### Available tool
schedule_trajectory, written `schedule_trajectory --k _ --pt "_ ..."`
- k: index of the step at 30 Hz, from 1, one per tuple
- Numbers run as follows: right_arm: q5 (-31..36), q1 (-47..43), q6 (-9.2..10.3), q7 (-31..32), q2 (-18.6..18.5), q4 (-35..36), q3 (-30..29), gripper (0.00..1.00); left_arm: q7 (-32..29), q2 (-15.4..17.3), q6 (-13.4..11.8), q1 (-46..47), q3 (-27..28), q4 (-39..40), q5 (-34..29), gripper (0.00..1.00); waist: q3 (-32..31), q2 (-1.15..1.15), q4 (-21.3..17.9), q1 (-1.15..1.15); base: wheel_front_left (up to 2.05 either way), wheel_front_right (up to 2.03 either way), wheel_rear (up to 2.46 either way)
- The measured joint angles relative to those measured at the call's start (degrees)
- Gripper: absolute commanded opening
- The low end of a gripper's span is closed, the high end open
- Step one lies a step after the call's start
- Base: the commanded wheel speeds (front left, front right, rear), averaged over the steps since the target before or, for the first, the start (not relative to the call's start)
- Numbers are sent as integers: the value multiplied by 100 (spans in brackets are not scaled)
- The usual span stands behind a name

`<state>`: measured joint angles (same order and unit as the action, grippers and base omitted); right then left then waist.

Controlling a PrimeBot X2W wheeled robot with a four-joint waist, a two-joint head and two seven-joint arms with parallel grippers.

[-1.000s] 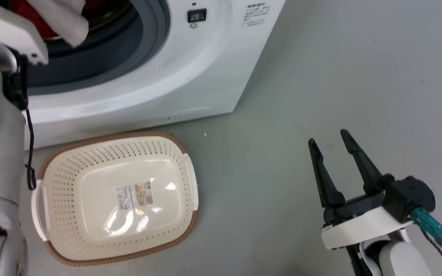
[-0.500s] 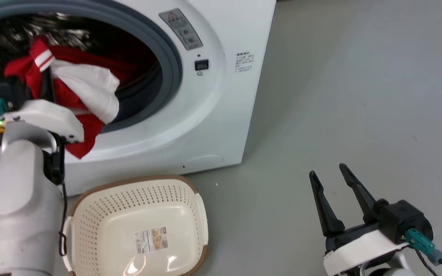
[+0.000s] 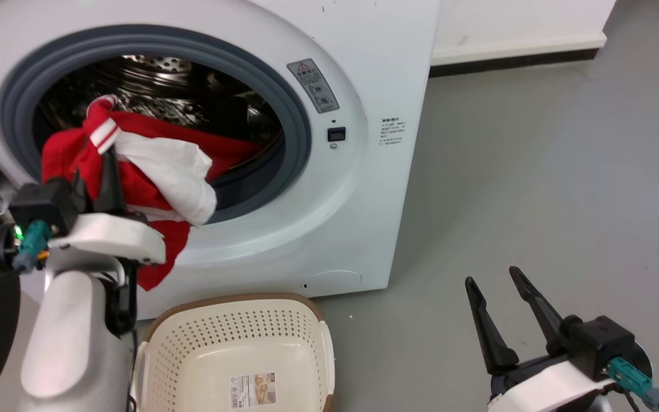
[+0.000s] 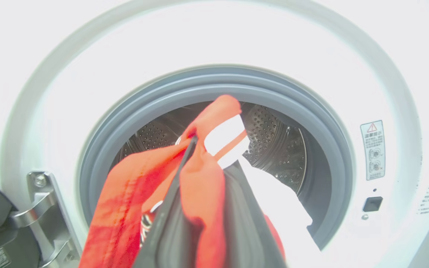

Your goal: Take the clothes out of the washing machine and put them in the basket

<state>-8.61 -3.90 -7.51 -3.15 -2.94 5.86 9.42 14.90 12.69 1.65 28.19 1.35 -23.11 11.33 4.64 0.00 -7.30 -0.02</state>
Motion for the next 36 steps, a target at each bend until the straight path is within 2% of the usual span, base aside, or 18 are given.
schedule_trajectory --k 7,17,21,26,36 --pt "2 -165 0 96 1 127 -57 100 -12 -237 -115 -805 -49 1090 3 0 -220 0 208 0 0 0 0" --pt "38 -298 0 177 1 281 -3 100 -471 -455 -322 -2147 -335 3245 -47 0 -231 0 431 1 0 0 0" --pt "55 -306 0 204 1 335 -8 100 -659 -530 -417 -2514 -421 3812 -44 0 -151 0 499 1 0 0 0" --pt "69 -231 0 220 1 379 36 100 -820 -576 -454 -2845 -446 3663 68 0 53 0 549 1 0 0 0" --pt "69 116 0 155 1 383 57 100 -327 -762 -364 -2832 -568 1663 443 0 805 0 416 2 0 0 0"
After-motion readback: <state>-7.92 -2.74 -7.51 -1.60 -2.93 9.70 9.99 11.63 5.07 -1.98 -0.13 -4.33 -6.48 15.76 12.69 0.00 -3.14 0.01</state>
